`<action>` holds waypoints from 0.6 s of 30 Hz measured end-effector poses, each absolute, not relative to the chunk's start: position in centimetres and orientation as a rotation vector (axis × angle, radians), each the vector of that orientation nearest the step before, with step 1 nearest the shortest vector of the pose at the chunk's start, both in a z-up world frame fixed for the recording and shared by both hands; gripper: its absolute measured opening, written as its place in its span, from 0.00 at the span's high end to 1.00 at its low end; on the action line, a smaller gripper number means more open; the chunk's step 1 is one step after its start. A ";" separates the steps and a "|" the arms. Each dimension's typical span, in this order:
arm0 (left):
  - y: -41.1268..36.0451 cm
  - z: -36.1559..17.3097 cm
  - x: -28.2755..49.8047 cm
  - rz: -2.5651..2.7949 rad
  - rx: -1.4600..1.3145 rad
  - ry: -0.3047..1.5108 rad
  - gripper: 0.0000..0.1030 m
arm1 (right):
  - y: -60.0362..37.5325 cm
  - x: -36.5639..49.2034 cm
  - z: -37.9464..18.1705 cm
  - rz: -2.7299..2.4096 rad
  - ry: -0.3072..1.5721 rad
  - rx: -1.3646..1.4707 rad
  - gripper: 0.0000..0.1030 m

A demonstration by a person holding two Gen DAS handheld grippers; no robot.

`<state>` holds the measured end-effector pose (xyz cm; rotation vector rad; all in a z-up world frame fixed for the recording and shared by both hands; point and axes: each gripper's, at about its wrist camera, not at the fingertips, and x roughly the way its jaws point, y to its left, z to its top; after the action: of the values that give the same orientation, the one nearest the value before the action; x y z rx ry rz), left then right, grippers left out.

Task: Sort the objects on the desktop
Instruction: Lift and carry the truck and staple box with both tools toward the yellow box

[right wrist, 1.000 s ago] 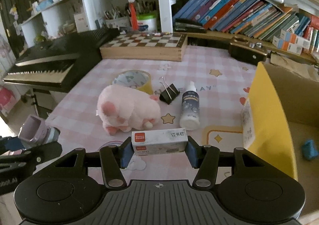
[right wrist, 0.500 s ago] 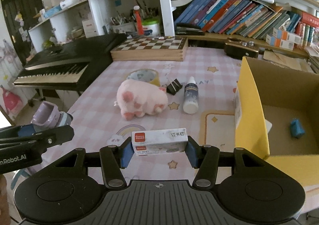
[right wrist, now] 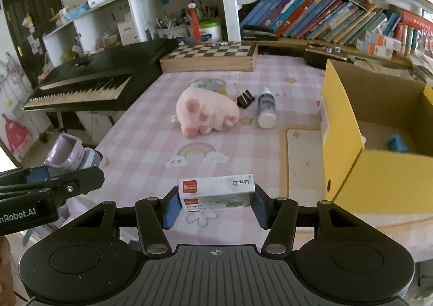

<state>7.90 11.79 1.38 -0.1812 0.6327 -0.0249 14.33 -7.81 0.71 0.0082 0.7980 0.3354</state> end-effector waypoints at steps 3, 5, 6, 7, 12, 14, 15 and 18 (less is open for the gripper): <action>11.8 1.3 6.6 -0.031 -0.179 0.640 0.40 | -7.6 13.1 0.5 0.335 0.805 0.011 0.48; 11.7 1.2 5.8 -0.035 -0.177 0.644 0.40 | -7.6 12.2 0.4 0.332 0.808 0.015 0.48; 11.7 1.2 5.4 -0.038 -0.176 0.646 0.40 | -7.7 11.7 0.4 0.330 0.809 0.018 0.48; 11.7 1.3 5.0 -0.042 -0.174 0.647 0.40 | -7.8 11.3 0.4 0.326 0.809 0.021 0.48; 11.3 1.3 3.4 -0.067 -0.162 0.654 0.40 | -8.3 9.4 0.4 0.303 0.812 0.042 0.48; 11.0 1.2 2.8 -0.081 -0.156 0.660 0.40 | -8.4 8.5 0.3 0.296 0.814 0.047 0.48; 10.8 1.2 2.5 -0.089 -0.154 0.664 0.40 | -8.6 8.1 0.2 0.291 0.815 0.051 0.48; 10.3 1.1 1.7 -0.113 -0.141 0.670 0.40 | -9.1 7.0 0.1 0.266 0.814 0.068 0.48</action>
<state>1.74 10.30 1.07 -0.1411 0.6702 -0.1133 7.01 -9.05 0.08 0.0677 0.8137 0.2665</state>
